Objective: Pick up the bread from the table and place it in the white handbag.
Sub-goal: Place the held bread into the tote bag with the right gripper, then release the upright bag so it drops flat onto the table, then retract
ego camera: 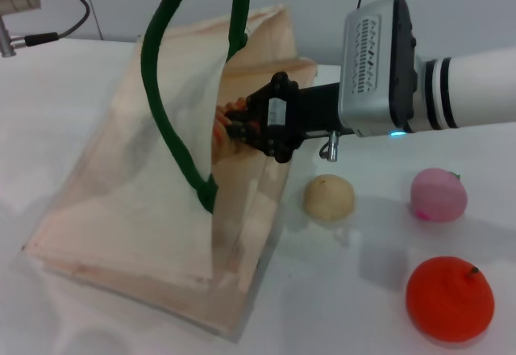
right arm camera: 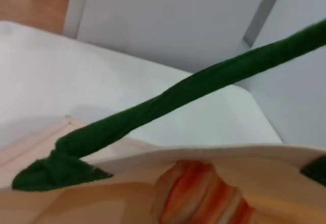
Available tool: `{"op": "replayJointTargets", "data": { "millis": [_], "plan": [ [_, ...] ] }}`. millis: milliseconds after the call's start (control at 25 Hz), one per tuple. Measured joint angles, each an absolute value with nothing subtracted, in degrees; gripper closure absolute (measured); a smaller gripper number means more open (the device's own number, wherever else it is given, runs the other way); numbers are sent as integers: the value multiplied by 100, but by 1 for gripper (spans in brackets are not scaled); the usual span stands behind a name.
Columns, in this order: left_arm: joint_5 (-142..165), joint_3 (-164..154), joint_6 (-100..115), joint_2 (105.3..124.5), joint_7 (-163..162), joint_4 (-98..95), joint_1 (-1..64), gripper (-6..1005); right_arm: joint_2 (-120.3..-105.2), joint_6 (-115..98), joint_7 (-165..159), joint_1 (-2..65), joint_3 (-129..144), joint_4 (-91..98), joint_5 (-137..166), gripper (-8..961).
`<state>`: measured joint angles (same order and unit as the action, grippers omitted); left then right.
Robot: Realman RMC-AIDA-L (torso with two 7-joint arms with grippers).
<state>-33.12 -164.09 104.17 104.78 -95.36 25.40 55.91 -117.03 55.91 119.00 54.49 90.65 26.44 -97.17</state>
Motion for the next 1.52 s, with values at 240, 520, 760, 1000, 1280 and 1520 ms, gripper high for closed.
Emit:
{"op": "replayJointTargets", "data": {
  "millis": [240, 520, 760, 1000, 1280, 1520],
  "plan": [
    [-3312, -16409, 10415, 10476, -9535, 2540, 5578, 849, -11701, 5394, 11860, 5412, 9065, 2632, -9830, 817],
    [-3317, -16409, 10415, 10475, -9528, 2540, 5577, 849, -11707, 5237, 11847, 5410, 9051, 2555, -9836, 452],
    [-3328, -16409, 10415, 10471, -9527, 2540, 5534, 849, -11666, 5227, 11780, 5401, 8919, 2313, -9841, 281],
    [-3346, -16410, 10415, 10457, -9527, 2541, 5507, 849, -11614, 5222, 11814, 5197, 8619, 2247, -9822, 169],
    [-3351, -16409, 10415, 10450, -9527, 2540, 5461, 848, -11552, 4980, 11921, 4850, 7965, 2274, -9767, 59],
    [-3368, -16402, 10393, 10448, -9527, 2544, 5448, 848, -11513, 4662, 12064, 4555, 7366, 2267, -9757, 59]
  ]
}}
